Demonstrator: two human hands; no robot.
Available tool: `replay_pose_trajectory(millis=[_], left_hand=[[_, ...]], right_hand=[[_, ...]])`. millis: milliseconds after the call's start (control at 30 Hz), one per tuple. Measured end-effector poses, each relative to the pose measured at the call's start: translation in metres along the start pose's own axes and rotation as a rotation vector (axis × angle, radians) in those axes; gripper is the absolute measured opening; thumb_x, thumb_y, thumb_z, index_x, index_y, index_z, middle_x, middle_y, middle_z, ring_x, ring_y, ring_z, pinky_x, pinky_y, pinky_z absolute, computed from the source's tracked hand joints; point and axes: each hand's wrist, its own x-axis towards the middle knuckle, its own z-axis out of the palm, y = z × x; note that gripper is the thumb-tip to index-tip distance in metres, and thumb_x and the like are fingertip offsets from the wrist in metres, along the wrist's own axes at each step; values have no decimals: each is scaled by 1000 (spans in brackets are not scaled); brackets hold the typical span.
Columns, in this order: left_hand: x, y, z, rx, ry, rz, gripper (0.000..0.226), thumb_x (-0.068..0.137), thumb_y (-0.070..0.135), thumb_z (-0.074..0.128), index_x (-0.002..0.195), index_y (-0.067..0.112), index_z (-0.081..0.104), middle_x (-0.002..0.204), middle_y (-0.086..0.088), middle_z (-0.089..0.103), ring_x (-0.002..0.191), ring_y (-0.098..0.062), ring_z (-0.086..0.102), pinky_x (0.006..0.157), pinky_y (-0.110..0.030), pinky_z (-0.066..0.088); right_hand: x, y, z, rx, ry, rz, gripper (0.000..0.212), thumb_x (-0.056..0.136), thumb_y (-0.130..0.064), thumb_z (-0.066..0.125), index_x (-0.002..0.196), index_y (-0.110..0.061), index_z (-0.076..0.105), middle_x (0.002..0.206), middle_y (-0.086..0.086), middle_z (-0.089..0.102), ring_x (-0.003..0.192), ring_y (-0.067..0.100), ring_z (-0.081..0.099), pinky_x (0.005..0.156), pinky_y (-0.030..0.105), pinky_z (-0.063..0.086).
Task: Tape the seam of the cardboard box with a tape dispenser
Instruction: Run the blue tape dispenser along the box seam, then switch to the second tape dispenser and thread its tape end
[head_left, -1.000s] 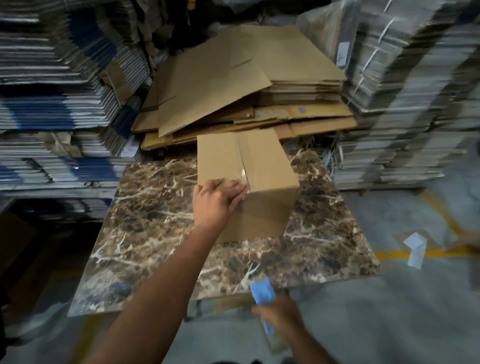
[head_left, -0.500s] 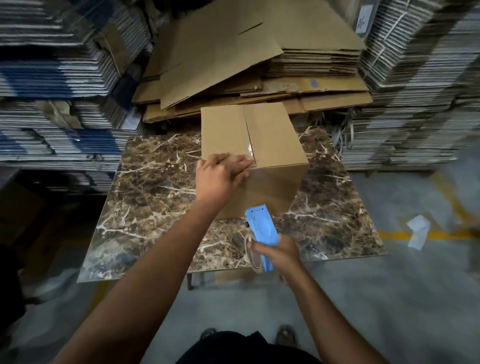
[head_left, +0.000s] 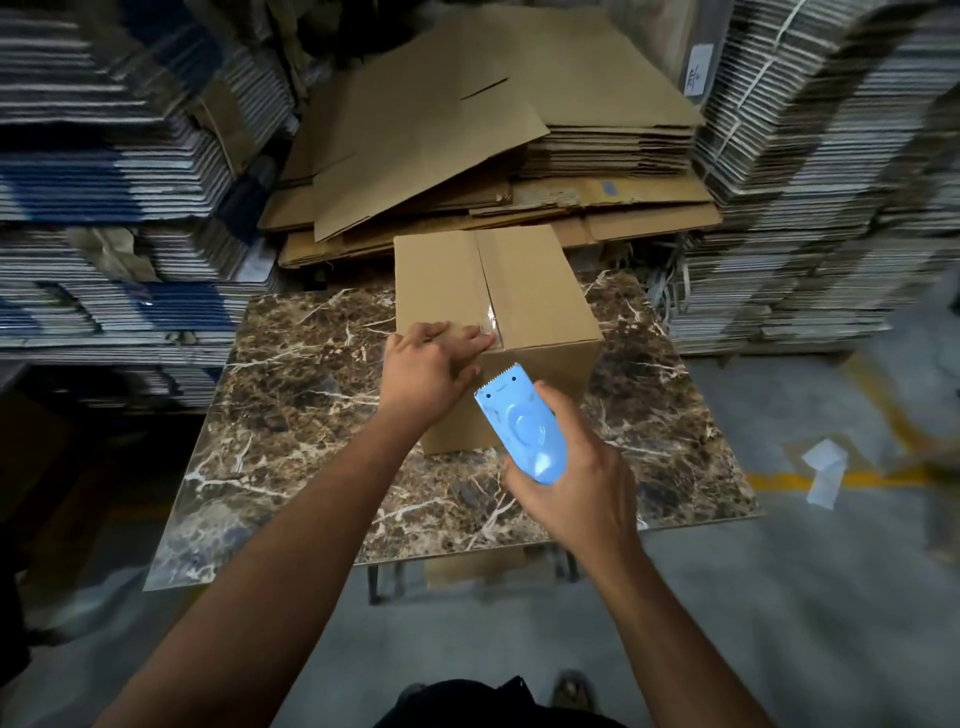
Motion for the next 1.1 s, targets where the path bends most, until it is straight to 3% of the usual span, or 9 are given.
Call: replay_pose_trajectory(millis=[233,400,500,600,733,867,967,1033,1100], left_hand=[[-2,2,-4,13,-13,9,51,91,41,64,138,52,52,145,23,56,137,-20,47,97,-41,32],[-3,3,-7,10,-41,2,53,91,39,63,140,52,49,147,24,53,139,-19,44,98,-41,31],[-2,3,-8,9,-54,6,53,92,40,62,141,52,48,148,24,52,140,-20,43,99,-41,31],[-2,2,-9,12,-72,5,54,92,41,62,143,53,45,149,25,50,141,-19,41,100,-41,32],[-2,3,-13,-8,-107,30,57,92,40,63,144,52,43,152,24,46,143,-19,37,106,-44,30],[-5,-2,-30,-479,-137,-64,51,91,24,70,138,41,58,149,13,54,140,-11,45,120,-40,34],[-33,7,-50,-745,56,-227,39,95,16,65,129,35,66,135,12,65,119,-2,60,99,-15,50],[-64,20,-48,-883,-40,-343,33,97,24,61,128,35,66,129,13,67,111,-1,64,95,-24,55],[-96,37,-36,-1136,-287,-461,36,96,38,61,131,30,63,125,2,71,111,-17,68,99,-45,57]], right_hand=[[-5,7,4,83,-150,171,78,77,-44,74,146,-52,40,119,-5,74,97,32,69,72,37,49],[0,19,8,281,-242,336,67,80,-38,78,138,-55,47,114,-21,66,93,17,66,80,35,53],[5,34,12,633,-275,508,62,82,-23,81,131,-50,55,120,-26,62,95,2,66,81,32,56],[9,49,16,1052,-230,761,52,80,-18,77,125,-39,63,116,1,76,95,22,73,87,43,57],[2,64,22,1513,-293,963,48,88,-11,66,132,-25,53,58,-5,60,45,6,54,42,21,43],[-3,64,31,1600,-300,959,61,77,-17,71,133,-24,47,53,-6,46,40,4,42,38,17,34],[-5,57,30,1622,-336,921,76,70,-25,83,138,-20,50,55,-6,46,42,4,42,39,18,35],[-6,52,27,1664,-390,886,96,56,-30,95,141,-15,53,56,-5,45,42,4,42,40,18,33],[-7,48,29,1692,-428,854,91,47,-34,98,127,-14,58,57,-4,44,43,5,41,41,18,32]])
